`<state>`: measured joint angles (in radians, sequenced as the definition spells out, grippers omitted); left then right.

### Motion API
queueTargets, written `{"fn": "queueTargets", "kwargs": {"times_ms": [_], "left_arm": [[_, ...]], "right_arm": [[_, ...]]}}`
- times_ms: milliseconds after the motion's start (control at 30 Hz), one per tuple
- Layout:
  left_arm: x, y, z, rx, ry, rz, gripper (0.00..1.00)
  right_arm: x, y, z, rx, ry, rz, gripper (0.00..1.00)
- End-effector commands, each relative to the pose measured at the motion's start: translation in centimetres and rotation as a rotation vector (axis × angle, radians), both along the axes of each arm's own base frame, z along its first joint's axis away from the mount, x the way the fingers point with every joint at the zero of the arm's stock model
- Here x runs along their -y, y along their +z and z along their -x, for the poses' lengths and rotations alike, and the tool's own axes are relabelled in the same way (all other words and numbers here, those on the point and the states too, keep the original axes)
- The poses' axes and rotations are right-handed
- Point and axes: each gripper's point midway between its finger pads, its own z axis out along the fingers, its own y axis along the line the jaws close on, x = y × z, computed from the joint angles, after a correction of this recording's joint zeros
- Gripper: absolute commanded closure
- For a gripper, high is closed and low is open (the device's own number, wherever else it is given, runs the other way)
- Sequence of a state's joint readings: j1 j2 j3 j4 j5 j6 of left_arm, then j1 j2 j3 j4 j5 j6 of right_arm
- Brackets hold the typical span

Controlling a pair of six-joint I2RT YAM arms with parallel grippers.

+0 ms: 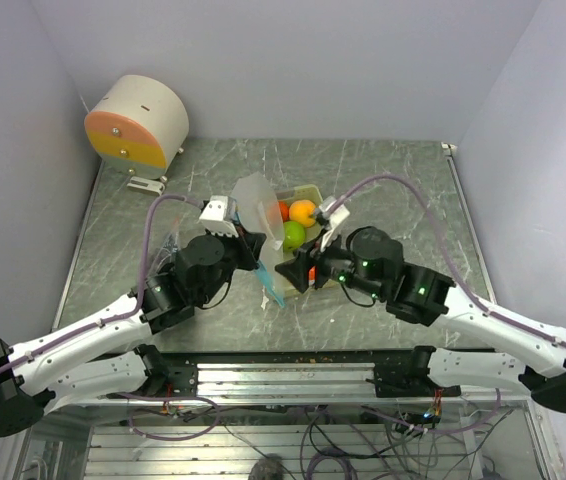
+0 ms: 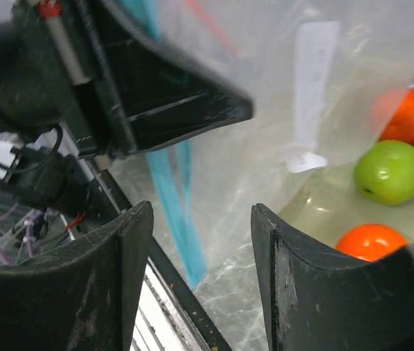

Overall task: Place the food in the zip-top bag and seal the zipper
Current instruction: Open the zipper of the food storage bag.

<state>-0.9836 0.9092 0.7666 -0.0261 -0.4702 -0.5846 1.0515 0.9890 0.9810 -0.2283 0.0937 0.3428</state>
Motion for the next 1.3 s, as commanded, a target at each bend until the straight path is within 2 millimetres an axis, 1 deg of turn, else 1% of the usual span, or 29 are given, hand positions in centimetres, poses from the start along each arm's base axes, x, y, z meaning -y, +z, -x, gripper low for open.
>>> {"fn": "queueTargets", "kwargs": {"times_ms": [0, 100, 233, 333, 367, 433, 500, 567, 667, 733, 833, 900, 1033, 1100, 1167, 1267], "left_arm": [[0.0, 2.3, -0.3, 0.025, 0.021, 0.044, 0.93], [0.2, 2.6, -0.3, 0.029, 0.015, 0.047, 0.93], [0.3, 2.8, -0.3, 0.031, 0.01, 0.048, 0.93], [0.3, 3.0, -0.3, 0.035, 0.008, 0.059, 0.93], [0.4, 2.9, -0.2, 0.034, 0.005, 0.059, 0.93], [0.3, 3.1, -0.1, 0.034, 0.002, 0.06, 0.93], [0.2, 3.3, 0.0, 0.035, 0.0, 0.064, 0.93], [0.0, 3.4, 0.1, 0.04, 0.005, 0.07, 0.93], [-0.3, 3.4, -0.1, 0.043, 0.016, 0.069, 0.93], [-0.2, 3.3, -0.1, 0.043, 0.018, 0.066, 0.93], [-0.1, 3.1, -0.2, 0.04, 0.017, 0.059, 0.93], [0.0, 3.0, -0.2, 0.04, 0.013, 0.06, 0.93], [0.0, 2.7, -0.3, 0.037, 0.021, 0.049, 0.93], [0.0, 2.6, -0.3, 0.037, 0.02, 0.049, 0.93], [0.0, 2.6, -0.3, 0.037, 0.02, 0.056, 0.93], [0.1, 3.0, -0.2, 0.042, 0.012, 0.066, 0.93]], "right_arm": [[-1.8, -0.6, 0.5, 0.075, 0.022, 0.047, 0.47], [-2.5, -1.7, 0.9, 0.073, 0.023, 0.072, 0.48], [-2.8, -1.7, 0.9, 0.081, 0.016, 0.054, 0.5], [-3.0, -2.4, 0.6, 0.078, 0.003, 0.078, 0.51], [-2.9, -2.6, 0.4, 0.076, -0.012, 0.088, 0.53], [-2.5, -3.1, -0.2, 0.07, -0.066, 0.098, 0.63], [-2.1, -3.2, -0.6, 0.077, -0.091, 0.099, 0.65], [-2.4, -3.0, -0.4, 0.081, -0.077, 0.09, 0.65], [-3.0, -3.5, -0.1, 0.069, -0.044, 0.102, 0.65], [-3.4, -3.8, 0.3, 0.064, -0.022, 0.104, 0.64], [-3.6, -3.6, 0.6, 0.065, -0.008, 0.081, 0.61], [-3.6, -3.8, 0.7, 0.066, -0.004, 0.087, 0.58], [-3.9, -3.1, 1.3, 0.072, 0.03, 0.06, 0.5], [-3.9, -2.9, 1.4, 0.075, 0.034, 0.046, 0.47], [-3.9, -3.3, 1.1, 0.074, 0.019, 0.062, 0.47], [-3.7, -4.6, 0.5, 0.062, -0.018, 0.109, 0.48]]}}
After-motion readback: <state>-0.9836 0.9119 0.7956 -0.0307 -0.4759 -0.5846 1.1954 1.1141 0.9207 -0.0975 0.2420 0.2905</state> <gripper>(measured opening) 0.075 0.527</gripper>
